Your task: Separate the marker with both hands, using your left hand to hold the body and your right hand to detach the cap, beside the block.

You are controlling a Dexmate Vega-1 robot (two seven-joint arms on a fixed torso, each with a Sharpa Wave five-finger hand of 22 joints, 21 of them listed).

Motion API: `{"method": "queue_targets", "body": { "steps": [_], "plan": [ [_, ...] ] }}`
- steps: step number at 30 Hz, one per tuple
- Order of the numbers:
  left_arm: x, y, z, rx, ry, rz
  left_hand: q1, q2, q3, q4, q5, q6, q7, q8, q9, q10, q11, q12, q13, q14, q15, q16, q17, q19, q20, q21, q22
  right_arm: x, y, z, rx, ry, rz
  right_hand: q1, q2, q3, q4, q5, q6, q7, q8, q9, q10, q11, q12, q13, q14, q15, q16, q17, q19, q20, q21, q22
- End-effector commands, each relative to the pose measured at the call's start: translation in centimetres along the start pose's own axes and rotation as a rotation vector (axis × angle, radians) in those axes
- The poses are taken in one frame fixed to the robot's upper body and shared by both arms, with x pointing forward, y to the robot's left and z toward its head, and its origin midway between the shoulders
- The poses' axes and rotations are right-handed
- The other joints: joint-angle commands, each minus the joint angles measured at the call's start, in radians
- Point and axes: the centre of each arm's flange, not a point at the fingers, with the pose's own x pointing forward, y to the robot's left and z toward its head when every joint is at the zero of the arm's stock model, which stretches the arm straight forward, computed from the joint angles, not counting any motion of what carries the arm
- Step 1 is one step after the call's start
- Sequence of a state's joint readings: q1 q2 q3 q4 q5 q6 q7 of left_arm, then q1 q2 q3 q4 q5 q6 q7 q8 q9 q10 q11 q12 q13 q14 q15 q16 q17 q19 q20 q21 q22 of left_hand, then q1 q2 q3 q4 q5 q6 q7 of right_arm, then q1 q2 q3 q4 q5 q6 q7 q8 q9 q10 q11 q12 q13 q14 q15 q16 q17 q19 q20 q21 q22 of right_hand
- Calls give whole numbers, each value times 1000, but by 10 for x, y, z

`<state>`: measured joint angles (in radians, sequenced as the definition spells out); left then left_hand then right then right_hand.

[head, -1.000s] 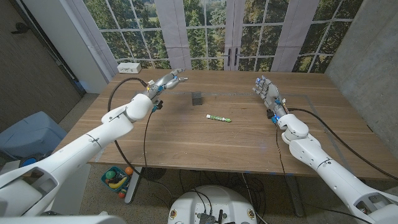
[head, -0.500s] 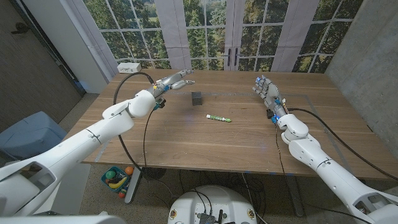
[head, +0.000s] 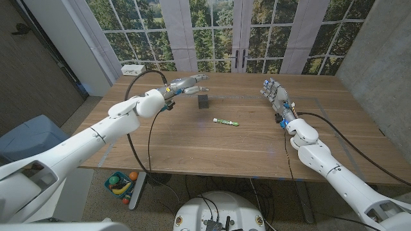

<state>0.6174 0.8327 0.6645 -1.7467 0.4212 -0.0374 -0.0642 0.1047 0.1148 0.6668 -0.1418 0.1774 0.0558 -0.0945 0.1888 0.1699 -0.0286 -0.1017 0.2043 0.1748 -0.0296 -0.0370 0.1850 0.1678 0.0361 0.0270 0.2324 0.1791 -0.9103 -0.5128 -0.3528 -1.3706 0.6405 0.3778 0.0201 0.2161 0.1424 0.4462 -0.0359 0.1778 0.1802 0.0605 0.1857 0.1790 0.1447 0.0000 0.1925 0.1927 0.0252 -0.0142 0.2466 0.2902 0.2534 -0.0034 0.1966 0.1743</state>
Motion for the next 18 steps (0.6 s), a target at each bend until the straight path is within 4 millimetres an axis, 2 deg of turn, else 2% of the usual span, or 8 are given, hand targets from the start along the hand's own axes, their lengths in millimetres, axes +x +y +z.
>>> {"method": "queue_targets", "body": {
  "steps": [1, 4, 8, 18],
  "plan": [
    [5, 0, 19, 146, -40, -75, 15, 19, 1, -6, -2, 2, -3, -3, 5, 8, -3, 2, 2, 17, -23, 5, 1, 0, 8, -5, 3, -8, 0, 1, 8, -13, 11, 3, 19, 5, -5, 5, 8, 4, 6, 3, 8, 0, 6, 5, 10, 7, 3, 1, 2, 3, 7, 2],
    [5, 0, 23, 170, -49, -90, 18, 15, -1, -10, -2, -2, -5, -5, 6, 18, 10, 3, 3, 34, -17, 8, 2, 12, 14, -3, 4, -10, 0, 2, 5, -17, 11, 6, 16, 5, -9, 5, 8, 5, 6, 3, 8, -2, 6, 5, 11, 8, 2, 0, 2, 4, 7, 2],
    [5, 0, 27, 203, -54, -109, 18, 9, -5, -12, -3, -9, -8, -7, 6, 22, 16, 3, 3, 48, -14, 10, 2, 11, 16, -4, 5, -11, -1, 3, 7, -19, 10, 8, 15, 6, -12, 6, 8, 5, 6, 3, 9, -2, 6, 5, 11, 8, 2, -2, 1, 4, 6, 2],
    [4, 0, 38, 273, -65, -147, 27, 11, -4, -17, -3, -30, -19, -12, 7, 14, 4, -3, 4, 65, -15, 10, 3, 5, 21, -9, 5, -14, -3, 2, 16, -20, 9, 17, 13, 10, -22, 8, 9, 7, 7, 3, 8, 1, 6, 5, 10, 9, -1, -5, 1, 4, 6, 2]
  ]
}}
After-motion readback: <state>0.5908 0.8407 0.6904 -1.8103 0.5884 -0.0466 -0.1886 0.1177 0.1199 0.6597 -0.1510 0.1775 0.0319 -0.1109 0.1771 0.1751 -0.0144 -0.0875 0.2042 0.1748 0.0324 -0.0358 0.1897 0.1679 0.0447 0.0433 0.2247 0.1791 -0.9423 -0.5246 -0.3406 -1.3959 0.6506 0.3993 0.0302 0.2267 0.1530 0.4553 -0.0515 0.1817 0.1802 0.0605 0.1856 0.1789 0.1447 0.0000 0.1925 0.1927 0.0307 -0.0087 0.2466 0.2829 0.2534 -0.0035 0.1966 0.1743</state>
